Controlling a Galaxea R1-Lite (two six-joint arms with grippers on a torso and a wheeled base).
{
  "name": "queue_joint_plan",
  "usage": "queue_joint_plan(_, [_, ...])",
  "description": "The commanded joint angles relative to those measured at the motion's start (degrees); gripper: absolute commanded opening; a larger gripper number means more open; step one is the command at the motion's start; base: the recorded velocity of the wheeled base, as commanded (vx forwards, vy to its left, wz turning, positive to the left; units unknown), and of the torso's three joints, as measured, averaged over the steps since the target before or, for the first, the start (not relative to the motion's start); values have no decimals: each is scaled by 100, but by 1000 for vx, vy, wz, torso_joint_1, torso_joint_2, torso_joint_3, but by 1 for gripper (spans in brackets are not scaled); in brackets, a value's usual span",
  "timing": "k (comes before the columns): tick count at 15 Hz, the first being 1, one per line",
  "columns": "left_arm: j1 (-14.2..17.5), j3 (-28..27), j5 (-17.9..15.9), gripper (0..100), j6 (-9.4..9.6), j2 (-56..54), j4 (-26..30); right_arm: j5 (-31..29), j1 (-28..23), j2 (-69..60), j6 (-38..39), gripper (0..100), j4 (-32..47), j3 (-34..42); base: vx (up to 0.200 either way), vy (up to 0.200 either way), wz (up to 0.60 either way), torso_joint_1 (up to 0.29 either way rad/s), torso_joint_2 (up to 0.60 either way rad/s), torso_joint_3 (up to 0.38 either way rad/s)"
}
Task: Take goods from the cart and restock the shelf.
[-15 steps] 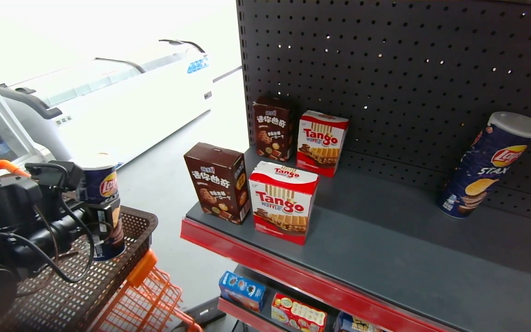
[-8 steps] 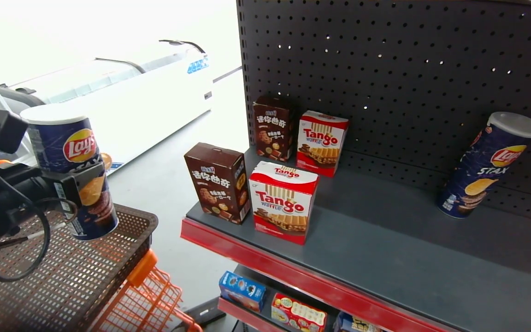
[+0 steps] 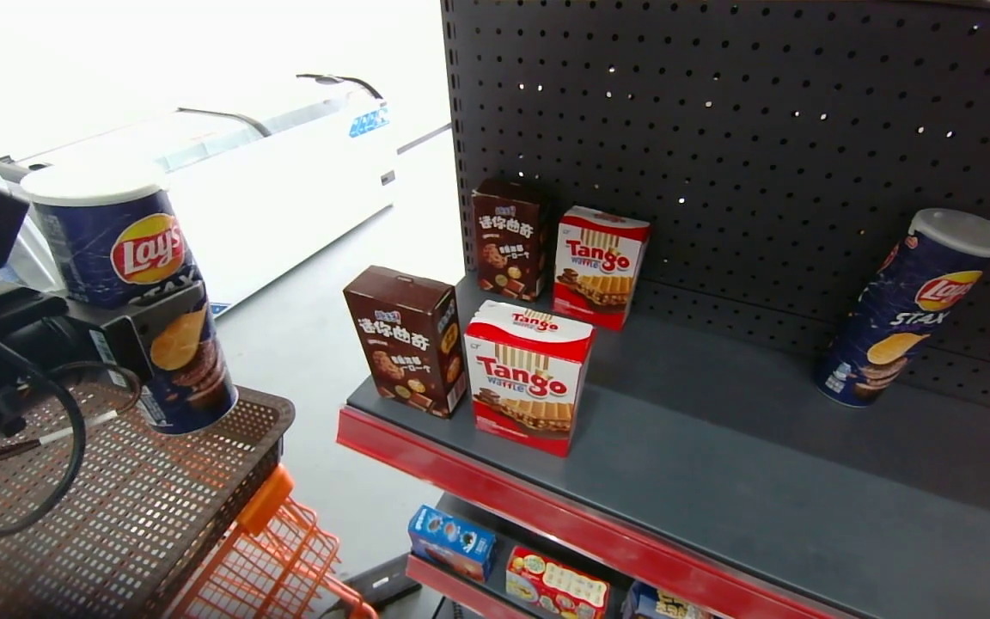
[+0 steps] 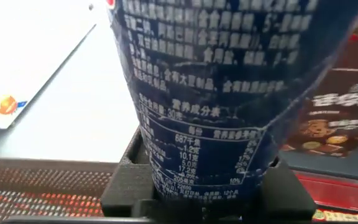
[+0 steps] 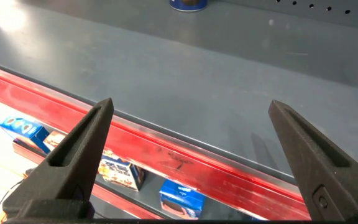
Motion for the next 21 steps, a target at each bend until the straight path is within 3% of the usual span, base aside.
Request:
queue_joint_plan(1, [-137, -59, -98, 0, -82, -84, 20, 1, 1, -2, 2, 100, -2, 0, 0, 0, 0, 0, 0, 0])
queue_joint_plan(4, [-321, -94, -177, 0, -249, -101, 28, 1, 1, -2, 2, 100, -2, 0, 0, 0, 0, 0, 0, 0])
queue_joint_plan(8, [-497, -6, -336, 0, -232, -128, 37, 1, 1, -2, 2, 100, -2, 0, 0, 0, 0, 0, 0, 0])
queue_joint_plan(14, [-471, -244, -406, 0, -249, -57, 46, 1, 1, -2, 2, 100, -2, 0, 0, 0, 0, 0, 0, 0])
queue_joint_plan(16, [-462, -252, -1004, 0, -249, -84, 64, 1, 1, -2, 2, 100, -2, 0, 0, 0, 0, 0, 0, 0])
queue_joint_plan(19, [-567, -261, -1171, 0, -240, -84, 64, 1, 1, -2, 2, 100, -2, 0, 0, 0, 0, 0, 0, 0])
queue_joint_plan(21, [-945, -182, -1417, 0, -240, -92, 64, 1, 1, -2, 2, 100, -2, 0, 0, 0, 0, 0, 0, 0])
